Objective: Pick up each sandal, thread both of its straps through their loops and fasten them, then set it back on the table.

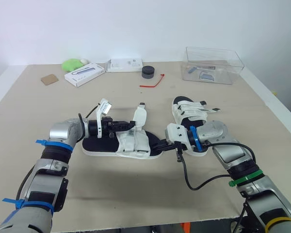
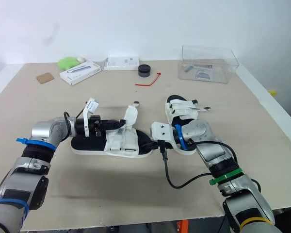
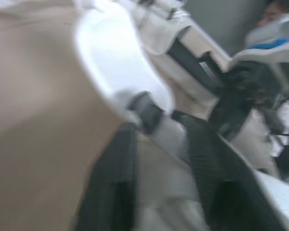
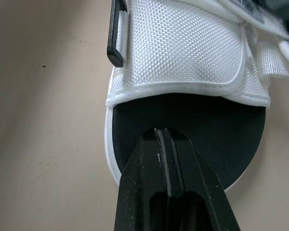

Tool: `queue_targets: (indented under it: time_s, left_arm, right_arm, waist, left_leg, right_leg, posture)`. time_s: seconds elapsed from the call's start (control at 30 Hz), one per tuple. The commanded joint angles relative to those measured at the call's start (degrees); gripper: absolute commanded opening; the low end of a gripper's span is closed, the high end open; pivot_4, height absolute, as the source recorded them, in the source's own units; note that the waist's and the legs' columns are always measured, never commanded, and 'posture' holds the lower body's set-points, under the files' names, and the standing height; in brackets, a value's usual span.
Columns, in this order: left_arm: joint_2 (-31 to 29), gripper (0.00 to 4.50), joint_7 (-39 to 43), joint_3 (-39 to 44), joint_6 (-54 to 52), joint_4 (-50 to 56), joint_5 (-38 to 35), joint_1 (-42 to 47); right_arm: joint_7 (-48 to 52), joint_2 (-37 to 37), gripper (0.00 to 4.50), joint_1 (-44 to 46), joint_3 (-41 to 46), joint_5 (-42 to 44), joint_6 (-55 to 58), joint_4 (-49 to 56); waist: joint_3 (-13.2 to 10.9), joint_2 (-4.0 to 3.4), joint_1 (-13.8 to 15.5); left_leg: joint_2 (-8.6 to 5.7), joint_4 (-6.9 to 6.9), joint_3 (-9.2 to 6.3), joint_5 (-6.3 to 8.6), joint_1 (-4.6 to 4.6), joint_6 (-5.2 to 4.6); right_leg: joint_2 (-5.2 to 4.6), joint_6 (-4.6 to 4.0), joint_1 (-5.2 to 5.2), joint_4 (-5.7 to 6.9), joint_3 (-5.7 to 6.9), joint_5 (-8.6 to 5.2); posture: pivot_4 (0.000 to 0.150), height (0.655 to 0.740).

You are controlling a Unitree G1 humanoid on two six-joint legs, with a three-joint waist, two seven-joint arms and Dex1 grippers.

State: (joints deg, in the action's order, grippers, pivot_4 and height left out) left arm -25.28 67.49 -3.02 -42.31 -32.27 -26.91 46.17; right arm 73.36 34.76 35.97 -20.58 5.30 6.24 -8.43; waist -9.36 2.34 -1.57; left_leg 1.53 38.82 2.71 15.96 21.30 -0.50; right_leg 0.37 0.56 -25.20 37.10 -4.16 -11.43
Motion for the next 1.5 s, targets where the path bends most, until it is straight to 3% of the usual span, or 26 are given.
queue_targets:
  time_s: [0.03,0.37,0.8,1.5]
  left_arm:
    - [0.46,0.06,-0.24,1.37,1.57,-1.11,0.48,1.58]
    - [-1.73,0.06,2.73,7.14,-5.81,2.37,-6.16,1.03]
    - [-1.39,0.06,-1.39,12.66,-10.02,4.96,-9.96,-0.74]
    - [-1.4,0.06,-2.08,3.34,1.94,2.39,1.03,-3.87]
  right_arm:
    - [0.13,1.15,0.0,-1.06,-0.68,-2.07,0.94,-0.5]
    - [0.37,1.33,0.0,-1.36,-0.84,-2.05,1.07,-0.03]
    - [0.62,1.28,0.0,-1.26,-1.11,-2.19,0.79,-0.16]
    - [0.46,1.66,0.0,-1.87,-0.94,-2.06,1.5,0.81]
  waist:
    - [0.0,0.0,0.0]
    - [0.0,0.0,-0.13]
    - [0.0,0.0,-0.14]
    - [0.01,0.01,-0.03]
  left_leg:
    - [0.0,0.0,0.0,0.0,0.0,0.0]
    - [0.01,0.01,0.0,0.0,0.02,0.0]
    - [0.01,0.01,-0.27,0.0,0.04,0.01]
    - [-0.06,0.01,-0.35,0.01,0.05,0.01]
  right_leg:
    - [0.0,0.0,0.0,0.0,0.0,0.0]
    - [0.01,0.02,-0.02,0.0,-0.01,0.01]
    - [-0.01,0.02,-0.01,0.0,0.02,0.0]
    - [-0.08,0.01,0.01,0.0,0.06,0.0]
  posture:
    - [0.15,0.74]
    - [0.15,0.74]
    - [0.15,0.74]
    - [0.15,0.74]
